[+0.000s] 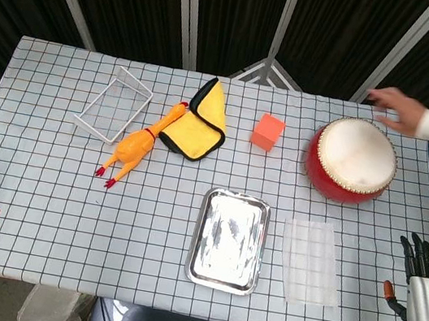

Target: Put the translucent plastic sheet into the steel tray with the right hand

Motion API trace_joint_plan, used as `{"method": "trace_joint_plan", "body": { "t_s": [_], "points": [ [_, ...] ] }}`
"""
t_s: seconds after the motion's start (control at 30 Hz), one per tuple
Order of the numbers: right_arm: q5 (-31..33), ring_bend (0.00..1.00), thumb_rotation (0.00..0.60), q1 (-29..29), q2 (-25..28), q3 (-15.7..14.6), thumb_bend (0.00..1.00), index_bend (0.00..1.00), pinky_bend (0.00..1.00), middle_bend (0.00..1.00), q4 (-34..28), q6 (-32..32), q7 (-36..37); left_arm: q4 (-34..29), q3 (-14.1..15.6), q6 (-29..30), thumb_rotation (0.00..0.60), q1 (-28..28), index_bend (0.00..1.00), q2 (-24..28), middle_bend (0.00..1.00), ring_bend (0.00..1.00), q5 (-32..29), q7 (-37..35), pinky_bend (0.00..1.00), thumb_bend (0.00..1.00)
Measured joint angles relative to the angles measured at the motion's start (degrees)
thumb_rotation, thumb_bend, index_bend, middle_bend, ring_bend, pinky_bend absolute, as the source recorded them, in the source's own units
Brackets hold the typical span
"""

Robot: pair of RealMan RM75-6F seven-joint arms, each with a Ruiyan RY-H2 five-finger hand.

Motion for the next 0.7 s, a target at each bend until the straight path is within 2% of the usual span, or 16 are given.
{"method": "trace_joint_plan", "body": {
  "t_s": [0.43,0.7],
  "points": [
    [-1.65,0.00,0.600,0.11,-0.48,-1.43,0.41,0.00,0.00,0.00,-0.82,-0.80,-1.57,0.13,-0.18,0.42,0.600,0.03,0.00,0.06,0.00,0.00,0.21,-0.34,0.00,0.00],
    [-2.67,0.00,0.600,0.72,-2.88,-3.66,0.42,0.00,0.00,0.00,-2.03,-4.03,-9.29,0.24,-0.61,0.21,0.600,-0.18,0.00,0.05,0.00,0.00,-0.36,-0.50,0.00,0.00]
  ]
}}
